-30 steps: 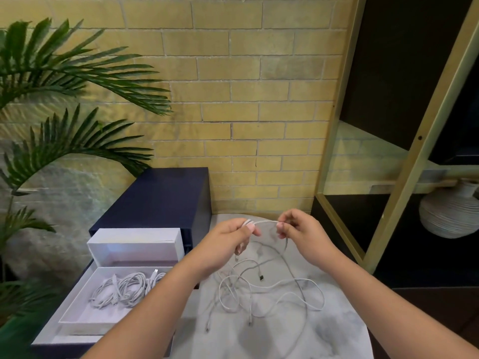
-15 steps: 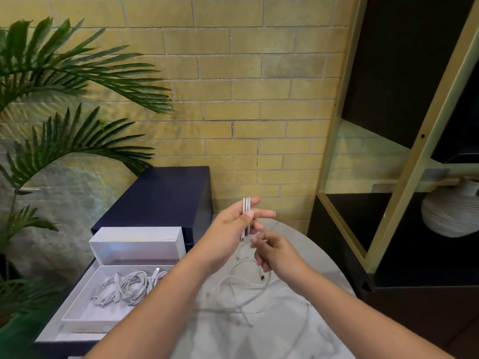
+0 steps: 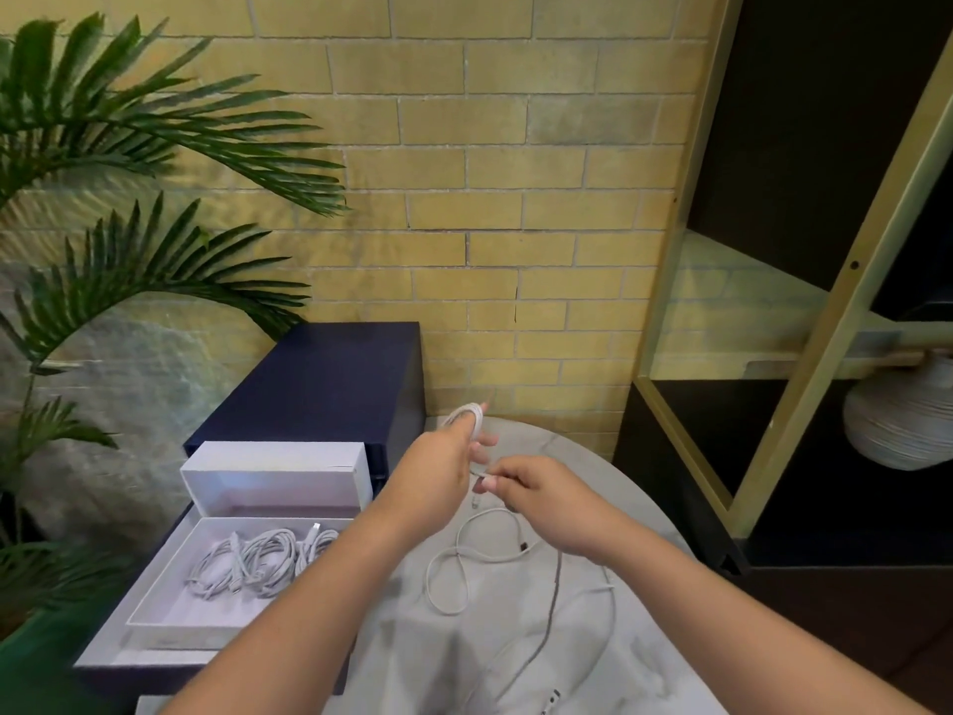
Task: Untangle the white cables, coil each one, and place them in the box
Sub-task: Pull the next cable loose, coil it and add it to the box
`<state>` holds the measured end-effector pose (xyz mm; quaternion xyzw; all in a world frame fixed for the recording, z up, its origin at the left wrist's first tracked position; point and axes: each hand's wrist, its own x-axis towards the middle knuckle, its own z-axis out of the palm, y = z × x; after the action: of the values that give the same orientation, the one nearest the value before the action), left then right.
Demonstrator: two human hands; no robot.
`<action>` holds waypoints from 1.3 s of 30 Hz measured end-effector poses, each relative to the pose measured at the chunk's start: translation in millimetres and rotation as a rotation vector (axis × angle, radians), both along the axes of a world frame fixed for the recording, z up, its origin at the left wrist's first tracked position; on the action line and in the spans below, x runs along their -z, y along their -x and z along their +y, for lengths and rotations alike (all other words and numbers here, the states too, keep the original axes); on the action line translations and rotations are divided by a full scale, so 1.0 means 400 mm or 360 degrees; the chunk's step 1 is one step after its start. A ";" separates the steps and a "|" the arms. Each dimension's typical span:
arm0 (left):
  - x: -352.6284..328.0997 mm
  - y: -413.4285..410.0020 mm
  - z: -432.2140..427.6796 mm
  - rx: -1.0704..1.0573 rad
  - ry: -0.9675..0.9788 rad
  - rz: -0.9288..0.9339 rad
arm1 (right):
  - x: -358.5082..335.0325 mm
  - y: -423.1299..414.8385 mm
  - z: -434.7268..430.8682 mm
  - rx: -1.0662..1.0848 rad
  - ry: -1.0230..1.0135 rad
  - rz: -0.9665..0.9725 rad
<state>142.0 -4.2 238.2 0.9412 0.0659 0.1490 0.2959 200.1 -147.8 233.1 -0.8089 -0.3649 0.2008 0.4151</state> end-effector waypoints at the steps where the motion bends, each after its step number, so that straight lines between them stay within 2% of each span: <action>1: 0.006 -0.001 0.007 -0.0021 -0.0101 0.0057 | -0.013 -0.003 -0.002 0.0003 -0.0008 -0.0009; 3: 0.020 0.004 0.022 0.0007 -0.0078 0.0098 | -0.029 -0.015 -0.008 0.0032 -0.0028 -0.0060; 7: 0.027 0.017 0.033 0.0203 -0.0072 -0.0044 | -0.048 -0.038 -0.021 0.0110 -0.0117 -0.0065; 10: 0.021 0.027 0.027 0.0268 -0.0018 -0.0005 | -0.068 -0.048 -0.025 0.0110 -0.0120 -0.0185; 15: 0.006 0.034 0.020 0.0322 0.0258 0.0217 | -0.097 -0.063 -0.034 0.0053 -0.0060 -0.0431; 20: -0.006 0.039 0.001 0.0353 0.0622 0.0196 | -0.108 -0.088 -0.044 -0.0002 -0.0091 -0.0647; 28: -0.051 0.034 -0.048 0.0399 0.1521 0.0109 | -0.047 -0.111 -0.058 0.0170 -0.0220 -0.0487; 32: -0.079 0.027 -0.066 0.0486 0.1922 -0.0009 | 0.023 -0.088 -0.053 0.0151 -0.0149 -0.0414; 36: -0.070 0.004 -0.070 0.0390 0.1937 -0.0102 | 0.055 -0.050 -0.037 0.0066 0.0018 -0.0254; 39: -0.050 -0.010 -0.068 0.0290 0.1816 -0.0171 | 0.057 -0.019 -0.026 -0.0047 0.0147 -0.0328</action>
<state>146.2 -31.3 258.3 0.6259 0.0395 0.1115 0.7709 207.8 -158.1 210.3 -0.8380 -0.4079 0.1391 0.3346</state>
